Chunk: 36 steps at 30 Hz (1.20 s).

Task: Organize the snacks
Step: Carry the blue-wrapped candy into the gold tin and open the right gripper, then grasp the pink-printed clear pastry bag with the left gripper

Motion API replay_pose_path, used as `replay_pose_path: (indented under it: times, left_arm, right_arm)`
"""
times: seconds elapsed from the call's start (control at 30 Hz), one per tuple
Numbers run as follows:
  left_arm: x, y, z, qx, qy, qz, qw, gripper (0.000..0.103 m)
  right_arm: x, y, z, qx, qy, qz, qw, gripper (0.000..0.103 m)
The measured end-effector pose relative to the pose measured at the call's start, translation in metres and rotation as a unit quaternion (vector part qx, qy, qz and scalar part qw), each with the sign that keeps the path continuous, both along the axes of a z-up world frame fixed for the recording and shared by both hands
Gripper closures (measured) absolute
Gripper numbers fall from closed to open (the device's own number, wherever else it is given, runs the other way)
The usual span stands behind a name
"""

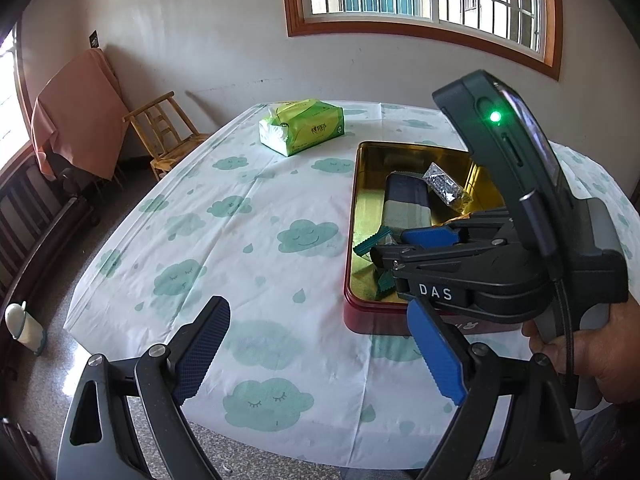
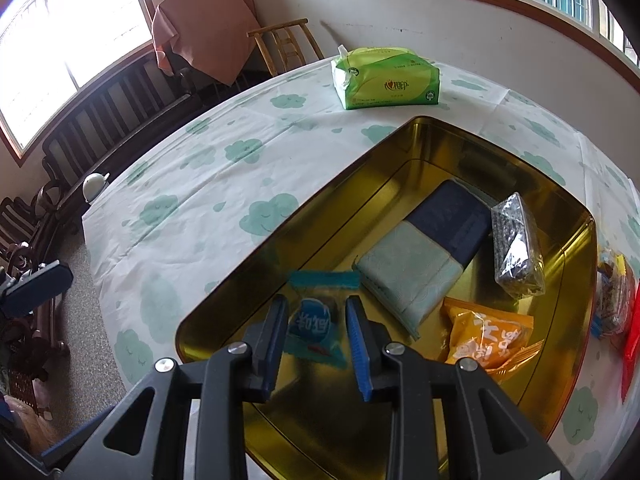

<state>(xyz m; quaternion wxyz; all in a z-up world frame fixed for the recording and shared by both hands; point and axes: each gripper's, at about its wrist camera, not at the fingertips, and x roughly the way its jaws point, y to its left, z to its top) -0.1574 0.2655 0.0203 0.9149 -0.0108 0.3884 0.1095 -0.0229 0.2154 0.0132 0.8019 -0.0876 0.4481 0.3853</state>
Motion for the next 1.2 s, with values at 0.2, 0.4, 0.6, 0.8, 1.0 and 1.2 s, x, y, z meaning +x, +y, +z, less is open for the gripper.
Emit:
replay_pose_path:
  times: [0.2, 0.4, 0.6, 0.8, 1.0, 1.2]
  left_arm:
    - [0.000, 0.000, -0.003, 0.002, 0.002, 0.000, 1.0000, 0.014]
    - [-0.001, -0.003, -0.002, 0.009, 0.002, -0.001, 1.0000, 0.014]
    - [0.000, -0.011, 0.002, 0.024, 0.004, -0.006, 0.9997, 0.014]
    - [0.004, -0.030, 0.010, 0.036, 0.002, -0.027, 0.9990, 0.014]
    - [0.015, -0.069, 0.027, 0.055, -0.004, -0.094, 0.9941, 0.014]
    - [0.055, -0.117, 0.043, -0.004, 0.028, -0.199, 0.9796, 0.014]
  right_arm:
    - [-0.003, -0.004, 0.010, 0.010, -0.014, -0.005, 1.000, 0.066]
    - [-0.006, -0.023, 0.027, 0.040, -0.045, -0.021, 0.998, 0.064]
    - [-0.007, -0.068, 0.038, 0.056, -0.075, -0.059, 0.994, 0.062]
    - [-0.004, -0.142, 0.024, 0.022, -0.097, -0.124, 0.987, 0.060]
    - [-0.002, -0.236, -0.007, -0.043, -0.107, -0.212, 0.970, 0.060]
    - [-0.002, -0.323, -0.034, -0.079, -0.102, -0.287, 0.949, 0.060]
